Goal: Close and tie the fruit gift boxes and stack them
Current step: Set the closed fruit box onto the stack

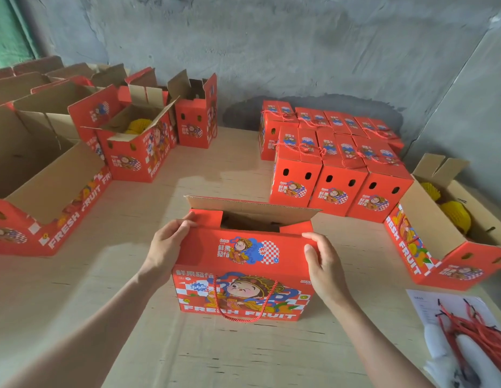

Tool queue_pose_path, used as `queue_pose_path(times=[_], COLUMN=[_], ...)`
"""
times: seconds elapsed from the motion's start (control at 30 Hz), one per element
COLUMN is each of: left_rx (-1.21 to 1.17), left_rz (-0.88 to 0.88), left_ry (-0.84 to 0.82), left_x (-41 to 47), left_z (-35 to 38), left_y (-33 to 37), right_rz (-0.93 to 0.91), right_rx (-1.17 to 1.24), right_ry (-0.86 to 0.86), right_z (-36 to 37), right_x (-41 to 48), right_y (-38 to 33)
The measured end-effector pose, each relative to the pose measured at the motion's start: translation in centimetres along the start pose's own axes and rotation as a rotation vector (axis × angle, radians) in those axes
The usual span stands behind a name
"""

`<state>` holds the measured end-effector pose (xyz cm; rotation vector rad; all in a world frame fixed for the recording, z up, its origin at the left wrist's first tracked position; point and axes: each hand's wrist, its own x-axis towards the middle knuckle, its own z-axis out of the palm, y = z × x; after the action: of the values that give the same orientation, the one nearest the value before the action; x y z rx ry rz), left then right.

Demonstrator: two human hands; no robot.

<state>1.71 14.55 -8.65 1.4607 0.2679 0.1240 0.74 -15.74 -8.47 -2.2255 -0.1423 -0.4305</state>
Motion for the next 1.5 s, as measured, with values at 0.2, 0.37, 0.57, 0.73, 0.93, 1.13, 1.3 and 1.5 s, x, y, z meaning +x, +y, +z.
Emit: queue_pose_path(times=[0.2,0.37,0.57,0.73,0.93,1.13,1.3,1.5], left_rx=[0.127,0.48,0.726,0.736,0.751,0.698,0.324,0.079], left_rz=[0.094,0.234,0.408,0.391,0.252,0.192,-0.031,-0.158], left_ry=[0.069,0.139,0.207,0.232,0.214,0.189,0.174,0.121], left_x=[0.0,0.1,-0.6,-0.8,0.0,0.0,0.0,0.7], left_z=[0.4,0.6,1.4,1.8,1.5,1.4,1.1,0.3], left_y=[-0.1,0.1,0.5,0.6,0.8,0.8,1.1,2.0], right_rz=[-0.07,-0.047,-0.066,-0.089,0.016,0.253,0.26,0.425], right_rx=[-0.078,-0.091,-0.082,-0.117,-0.084,-0.053,-0.019,0.127], right_ry=[0.059,0.033,0.062,0.108,0.033,-0.096,-0.058,-0.008], right_z=[0.3,0.5,0.3,0.3,0.4,-0.2,0.4,0.5], right_x=[0.5,0.7,0.5,0.6,1.0,2.6,2.8,2.7], right_y=[0.5,0.7,0.5,0.1,0.3,0.0,-0.1,-0.1])
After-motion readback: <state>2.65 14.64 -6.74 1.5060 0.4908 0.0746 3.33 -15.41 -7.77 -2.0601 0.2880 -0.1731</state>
